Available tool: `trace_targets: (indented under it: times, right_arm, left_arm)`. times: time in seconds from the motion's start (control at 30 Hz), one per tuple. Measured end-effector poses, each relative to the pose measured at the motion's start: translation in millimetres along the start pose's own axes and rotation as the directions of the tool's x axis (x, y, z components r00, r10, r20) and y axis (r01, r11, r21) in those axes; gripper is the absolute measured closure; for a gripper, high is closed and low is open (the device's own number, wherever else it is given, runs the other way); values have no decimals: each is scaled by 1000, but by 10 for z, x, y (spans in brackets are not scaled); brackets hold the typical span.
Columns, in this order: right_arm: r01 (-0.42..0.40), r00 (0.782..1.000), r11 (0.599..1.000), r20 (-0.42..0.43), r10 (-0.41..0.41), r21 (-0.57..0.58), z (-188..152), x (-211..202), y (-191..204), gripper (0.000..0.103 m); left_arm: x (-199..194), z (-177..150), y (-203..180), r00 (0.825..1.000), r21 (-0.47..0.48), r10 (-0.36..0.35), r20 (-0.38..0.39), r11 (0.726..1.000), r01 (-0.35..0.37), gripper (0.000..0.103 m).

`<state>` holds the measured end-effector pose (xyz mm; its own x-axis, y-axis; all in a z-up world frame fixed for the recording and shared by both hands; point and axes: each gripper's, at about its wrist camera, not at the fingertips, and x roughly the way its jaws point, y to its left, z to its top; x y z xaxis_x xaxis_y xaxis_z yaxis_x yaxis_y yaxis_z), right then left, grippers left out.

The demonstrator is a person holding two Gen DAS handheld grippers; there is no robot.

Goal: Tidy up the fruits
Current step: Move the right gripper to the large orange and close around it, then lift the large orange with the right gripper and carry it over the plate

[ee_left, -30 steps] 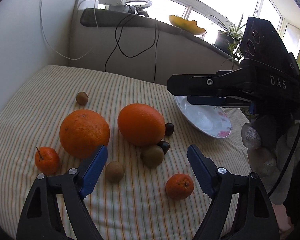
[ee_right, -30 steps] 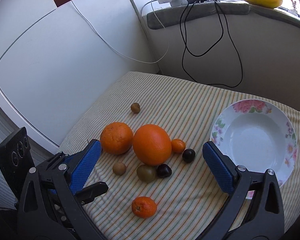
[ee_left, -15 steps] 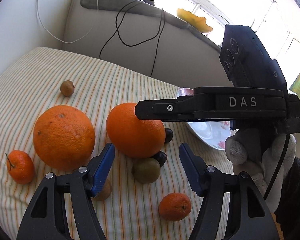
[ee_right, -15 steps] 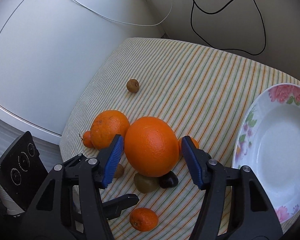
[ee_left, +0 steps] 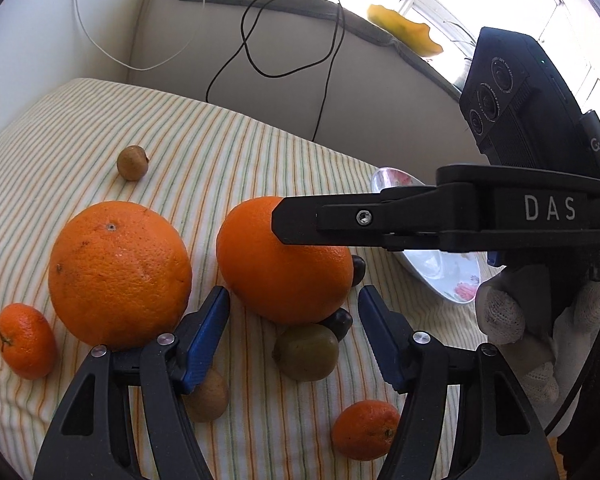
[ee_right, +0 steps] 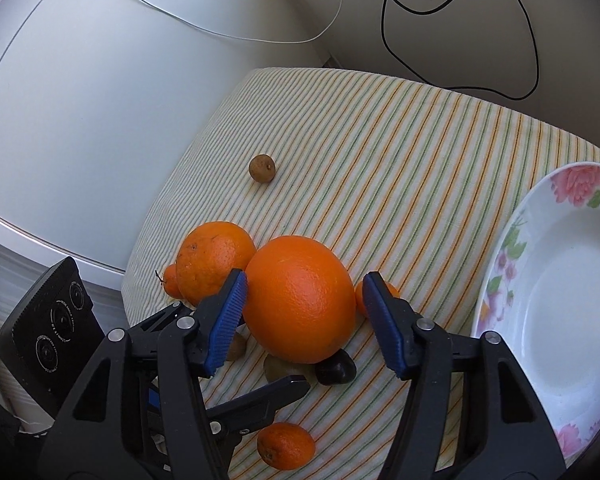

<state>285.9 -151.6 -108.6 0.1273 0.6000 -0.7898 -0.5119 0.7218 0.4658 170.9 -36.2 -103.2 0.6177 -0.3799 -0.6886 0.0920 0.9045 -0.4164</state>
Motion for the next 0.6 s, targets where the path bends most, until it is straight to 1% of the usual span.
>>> trace_targets:
  times: [0.17,0.27,0.37,0.6]
  right_arm:
    - [-2,1000,1000,-12,2,-17,-15,23,35,40]
    - [4,1000,1000,-13,-4,-18,-17,22,35,41]
    - [5,1000,1000,-13,-5,-12,-21,27,26,43]
    - [17,1000,1000,-2,-17,-8,-44,19,51,43]
  left_arm:
    - [34,17,-5,1000,9,7,0,1000,-7,40]
    - [6,21,-23,1000,10,14,3,1000,-14,43]
    - [10,28,-23,1000,11,14,4,1000,-15,43]
    - [-27,9,-33,1000,11,13,9,1000,-13,42]
